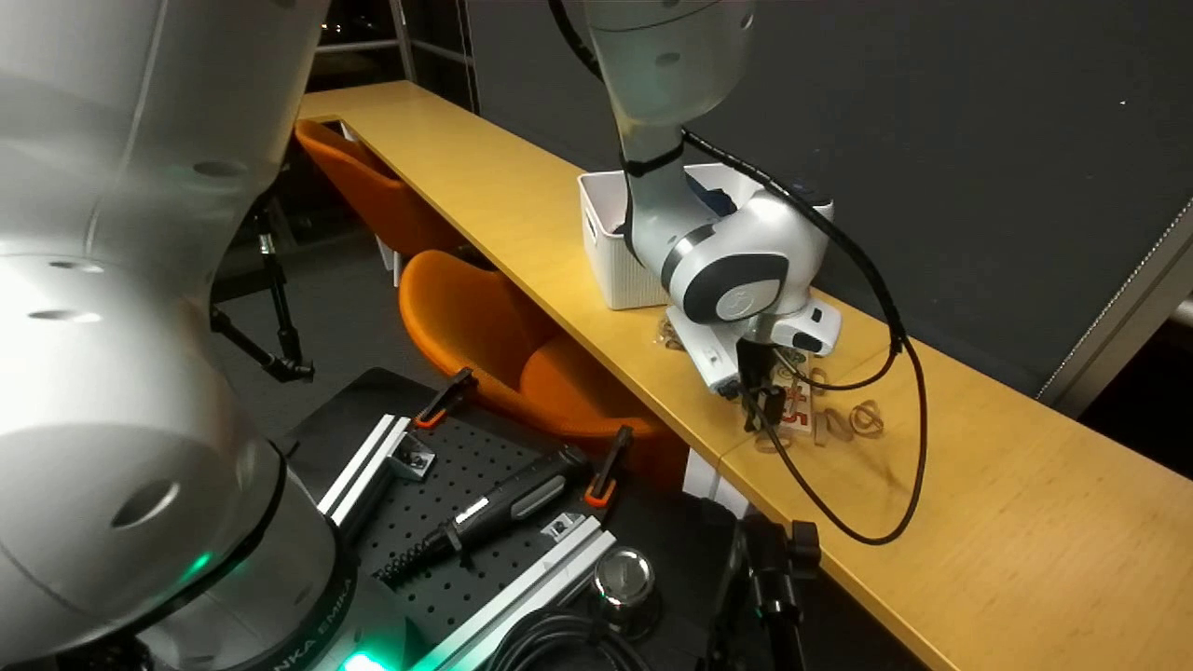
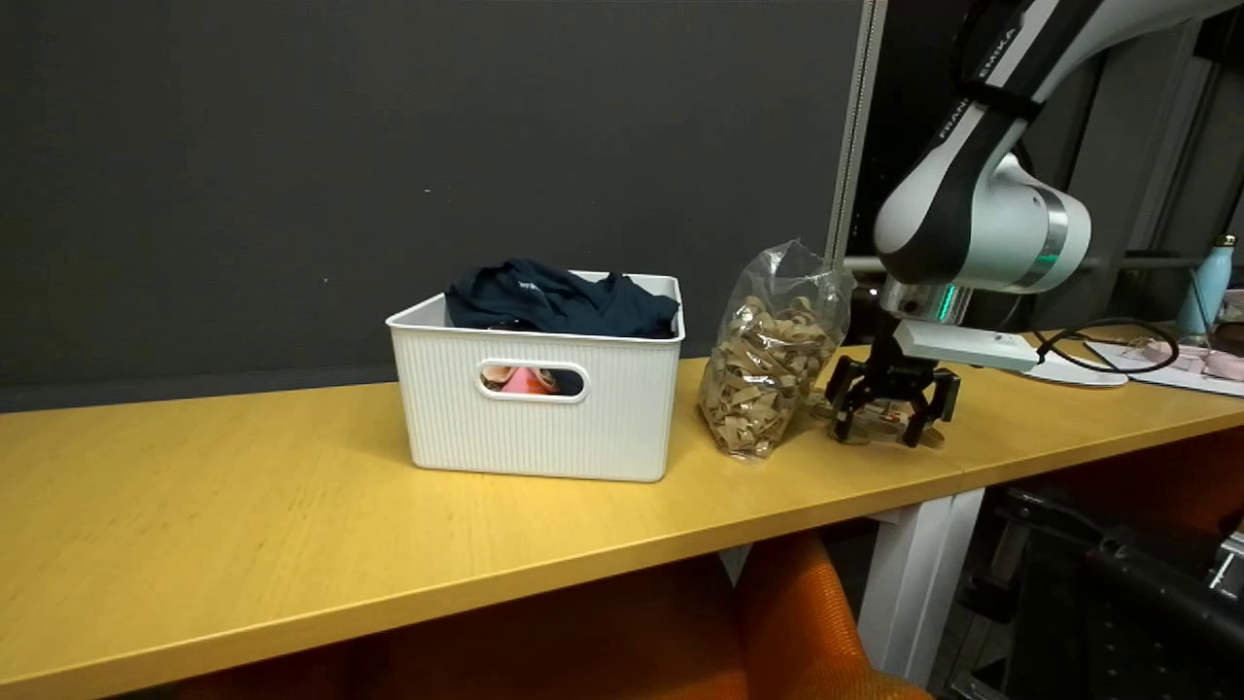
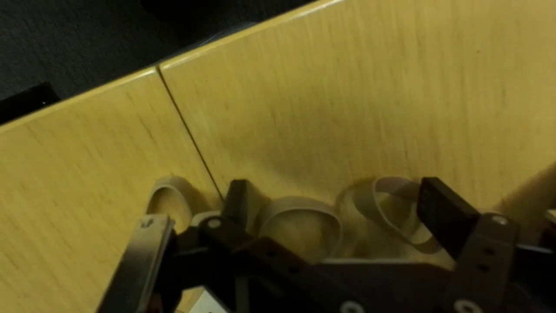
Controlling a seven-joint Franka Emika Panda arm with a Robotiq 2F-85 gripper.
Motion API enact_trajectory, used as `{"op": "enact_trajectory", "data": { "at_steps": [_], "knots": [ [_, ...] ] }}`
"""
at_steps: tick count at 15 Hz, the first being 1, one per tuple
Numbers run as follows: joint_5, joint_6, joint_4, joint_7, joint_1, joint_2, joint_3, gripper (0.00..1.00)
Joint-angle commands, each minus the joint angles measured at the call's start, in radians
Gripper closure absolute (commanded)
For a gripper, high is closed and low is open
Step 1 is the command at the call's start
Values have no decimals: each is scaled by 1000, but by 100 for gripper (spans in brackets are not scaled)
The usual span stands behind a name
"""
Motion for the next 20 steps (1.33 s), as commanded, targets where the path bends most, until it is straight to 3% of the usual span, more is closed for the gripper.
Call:
{"op": "enact_trajectory", "data": {
  "at_steps": [1,2,4,13,14,20],
  "knots": [
    [12,-21,27,14,13,15,-15,0],
    [8,-19,32,22,19,19,-21,0],
    [5,-20,33,29,24,19,-27,26],
    [-3,-8,32,44,55,4,-60,94],
    [-2,-12,30,46,57,-1,-62,99],
    [2,18,-91,74,73,-137,-92,99]
  ]
}}
